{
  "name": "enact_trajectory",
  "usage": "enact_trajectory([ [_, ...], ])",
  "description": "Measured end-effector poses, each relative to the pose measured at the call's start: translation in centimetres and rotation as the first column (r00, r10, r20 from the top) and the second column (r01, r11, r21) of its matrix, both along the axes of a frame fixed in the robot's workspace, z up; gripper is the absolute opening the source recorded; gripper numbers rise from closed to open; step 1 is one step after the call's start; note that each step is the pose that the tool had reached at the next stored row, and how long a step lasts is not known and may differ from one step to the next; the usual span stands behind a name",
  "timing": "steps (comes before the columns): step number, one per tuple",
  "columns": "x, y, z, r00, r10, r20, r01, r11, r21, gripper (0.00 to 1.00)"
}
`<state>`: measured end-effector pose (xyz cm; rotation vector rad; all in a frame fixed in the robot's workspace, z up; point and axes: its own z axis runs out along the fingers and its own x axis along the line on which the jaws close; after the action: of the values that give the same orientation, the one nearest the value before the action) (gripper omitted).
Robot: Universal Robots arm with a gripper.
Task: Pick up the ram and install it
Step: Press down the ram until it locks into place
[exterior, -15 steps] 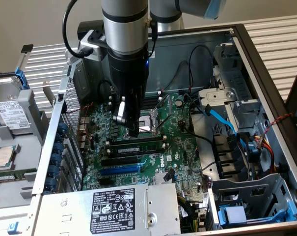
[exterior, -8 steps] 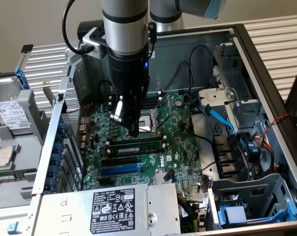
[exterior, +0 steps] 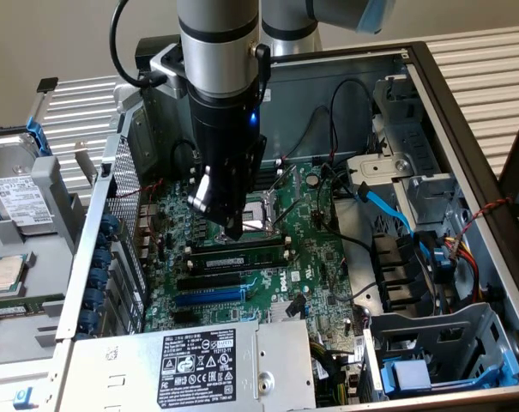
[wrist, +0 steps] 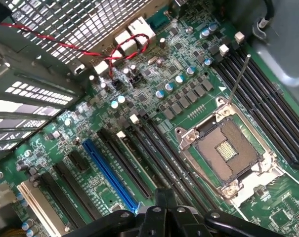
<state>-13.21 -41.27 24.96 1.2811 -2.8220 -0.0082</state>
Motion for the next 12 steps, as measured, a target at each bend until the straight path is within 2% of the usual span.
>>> enact_trajectory([
  [3,0.00,0.00,-0.04,0.9988,-0.050,0.0000,0.050,0.9988,0.0000,0.11],
  [6,0.00,0.00,-0.10,0.9949,-0.100,0.0000,0.100,0.9949,0.0000,0.11],
  [9,0.00,0.00,-0.16,0.9886,-0.150,0.0000,0.150,0.9886,0.0000,0.11],
  [12,0.00,0.00,-0.22,0.9799,-0.200,0.0000,0.200,0.9799,0.0000,0.11],
])
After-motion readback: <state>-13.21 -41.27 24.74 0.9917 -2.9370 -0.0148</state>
